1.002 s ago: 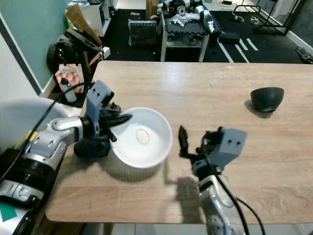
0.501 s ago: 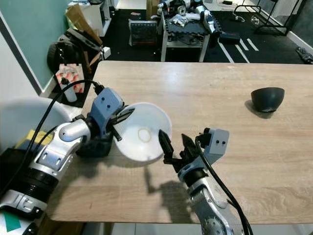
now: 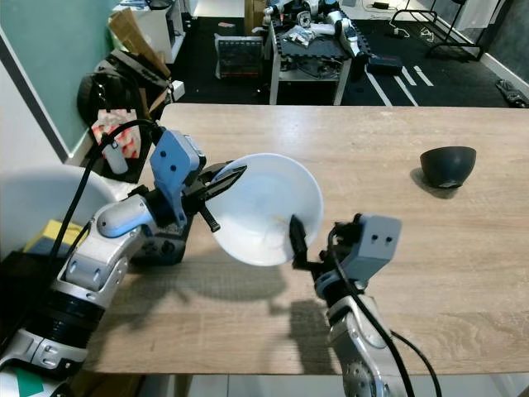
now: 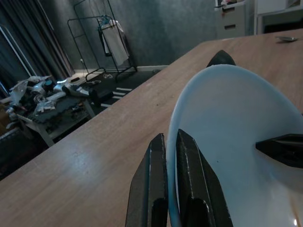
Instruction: Setting the table
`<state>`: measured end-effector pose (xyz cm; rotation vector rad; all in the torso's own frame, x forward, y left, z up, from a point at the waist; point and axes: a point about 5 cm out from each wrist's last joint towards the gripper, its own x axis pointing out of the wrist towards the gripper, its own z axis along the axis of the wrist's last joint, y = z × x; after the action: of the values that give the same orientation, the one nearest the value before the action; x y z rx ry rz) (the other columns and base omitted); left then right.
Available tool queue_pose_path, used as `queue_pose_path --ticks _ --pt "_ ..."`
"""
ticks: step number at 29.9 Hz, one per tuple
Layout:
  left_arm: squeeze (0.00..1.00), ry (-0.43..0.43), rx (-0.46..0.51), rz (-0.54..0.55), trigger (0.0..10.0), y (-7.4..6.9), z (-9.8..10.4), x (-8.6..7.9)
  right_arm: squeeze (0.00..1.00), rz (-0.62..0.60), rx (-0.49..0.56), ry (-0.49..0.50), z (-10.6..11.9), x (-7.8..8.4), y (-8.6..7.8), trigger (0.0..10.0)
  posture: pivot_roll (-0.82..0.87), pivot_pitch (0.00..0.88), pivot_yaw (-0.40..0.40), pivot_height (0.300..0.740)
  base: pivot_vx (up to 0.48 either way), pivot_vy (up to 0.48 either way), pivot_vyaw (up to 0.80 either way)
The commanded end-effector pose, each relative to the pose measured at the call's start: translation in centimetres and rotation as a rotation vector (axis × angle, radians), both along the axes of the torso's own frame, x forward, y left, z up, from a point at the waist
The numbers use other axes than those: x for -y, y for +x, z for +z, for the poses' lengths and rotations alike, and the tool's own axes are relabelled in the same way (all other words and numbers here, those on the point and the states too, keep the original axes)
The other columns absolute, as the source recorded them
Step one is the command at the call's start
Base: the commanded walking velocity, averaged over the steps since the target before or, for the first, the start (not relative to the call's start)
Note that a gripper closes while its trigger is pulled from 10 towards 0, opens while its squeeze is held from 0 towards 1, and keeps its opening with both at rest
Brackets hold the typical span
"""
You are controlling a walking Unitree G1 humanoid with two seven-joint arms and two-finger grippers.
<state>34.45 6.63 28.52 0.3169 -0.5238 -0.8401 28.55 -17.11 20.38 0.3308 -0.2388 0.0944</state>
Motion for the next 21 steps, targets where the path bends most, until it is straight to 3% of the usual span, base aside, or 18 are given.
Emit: queue_pose_path --ticks 1,2,8,14,18,21 --pt "0.00 0.041 0.037 -0.014 10.0 -0.4 -0.7 0.3 0.00 0.068 -0.052 0.077 -0.9 -0.2 -0.2 3.0 0.01 0.167 0.100 0.740 0.000 0.000 0.00" --pt "0.00 0.059 0.053 -0.011 10.0 -0.4 -0.8 0.4 0.00 0.110 -0.057 0.103 -0.9 -0.6 -0.3 0.0 0.01 0.168 0.100 0.740 0.000 0.000 0.00" --pt "0.00 0.137 0.142 0.008 10.0 -0.6 -1.1 0.8 0.00 0.239 -0.072 0.108 -1.3 -2.1 -0.9 0.0 0.01 0.169 0.104 0.740 0.000 0.000 0.00" --pt "0.00 0.158 0.143 0.005 10.0 -0.6 -1.3 0.9 0.00 0.281 -0.049 0.153 -1.1 -2.9 -1.2 0.0 0.01 0.169 0.106 0.740 0.000 0.000 0.00" --pt "0.00 0.086 0.095 0.028 10.0 -0.2 -1.2 0.4 0.00 0.288 -0.035 0.245 -0.7 -2.5 -1.2 0.0 0.02 0.173 0.107 0.740 0.000 0.000 0.00" --pt "0.00 0.049 0.079 0.035 10.0 0.0 -0.9 0.3 0.00 0.292 -0.034 0.261 -0.7 -2.4 -1.3 0.0 0.02 0.173 0.107 0.740 0.000 0.000 0.00"
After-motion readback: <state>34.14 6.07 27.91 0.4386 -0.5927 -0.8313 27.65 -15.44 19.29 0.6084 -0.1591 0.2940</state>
